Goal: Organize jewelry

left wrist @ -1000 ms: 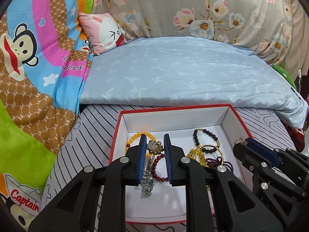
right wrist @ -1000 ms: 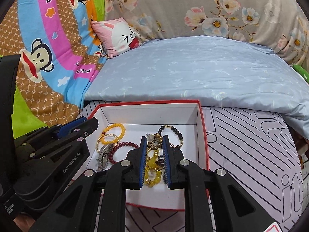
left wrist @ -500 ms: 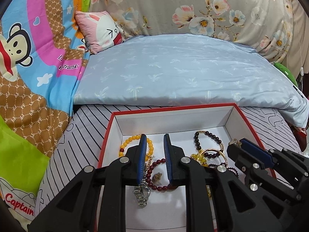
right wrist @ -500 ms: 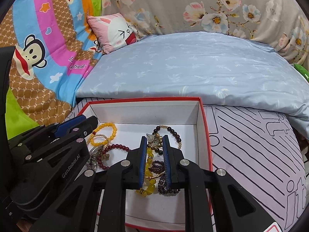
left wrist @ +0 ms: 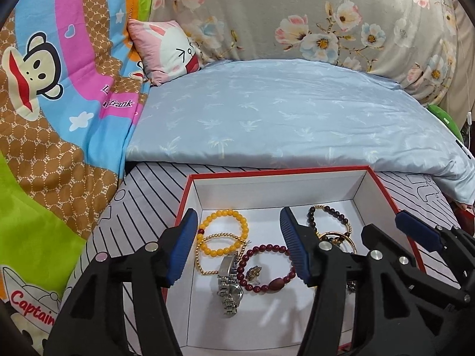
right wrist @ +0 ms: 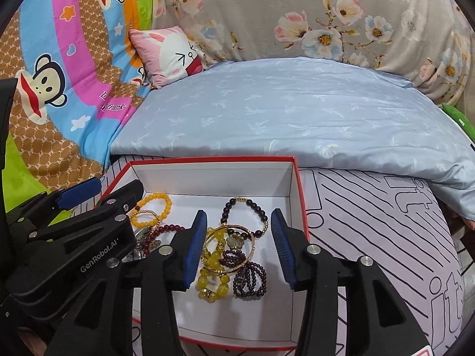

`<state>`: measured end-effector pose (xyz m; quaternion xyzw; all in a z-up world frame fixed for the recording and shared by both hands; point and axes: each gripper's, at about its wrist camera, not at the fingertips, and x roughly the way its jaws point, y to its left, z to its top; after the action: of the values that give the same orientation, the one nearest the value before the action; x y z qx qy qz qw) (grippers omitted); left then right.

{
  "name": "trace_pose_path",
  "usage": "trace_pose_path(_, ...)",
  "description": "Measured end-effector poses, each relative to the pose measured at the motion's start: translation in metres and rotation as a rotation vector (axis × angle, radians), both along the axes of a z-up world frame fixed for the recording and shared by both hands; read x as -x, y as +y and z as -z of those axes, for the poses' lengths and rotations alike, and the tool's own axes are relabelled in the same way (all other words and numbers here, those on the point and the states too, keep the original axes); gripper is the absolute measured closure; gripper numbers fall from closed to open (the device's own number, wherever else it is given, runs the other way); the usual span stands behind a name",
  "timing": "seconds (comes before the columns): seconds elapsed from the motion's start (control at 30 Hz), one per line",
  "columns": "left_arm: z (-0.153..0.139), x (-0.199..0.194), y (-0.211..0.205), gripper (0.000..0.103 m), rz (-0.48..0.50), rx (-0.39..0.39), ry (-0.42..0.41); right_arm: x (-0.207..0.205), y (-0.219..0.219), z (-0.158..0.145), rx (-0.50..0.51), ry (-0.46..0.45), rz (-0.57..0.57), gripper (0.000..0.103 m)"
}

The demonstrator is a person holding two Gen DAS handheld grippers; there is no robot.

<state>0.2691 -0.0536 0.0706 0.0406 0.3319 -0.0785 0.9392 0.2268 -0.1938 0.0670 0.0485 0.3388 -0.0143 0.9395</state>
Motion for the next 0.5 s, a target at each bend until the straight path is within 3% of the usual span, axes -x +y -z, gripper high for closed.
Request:
trace_pose_path(0.27, -0.007, 0.022, 0.004, 0.048, 0.002, -0.001, -0.007, 0.022, 0.003, -0.007, 0.015, -0.011, 0.018, 0.049)
trace_pose_path(0.5, -0.012, 0.042, 0.007, 0.048, 0.000, 0.004, -0.001, 0.046, 0.006, -0.013, 0.020, -0.009, 0.040, 0.049)
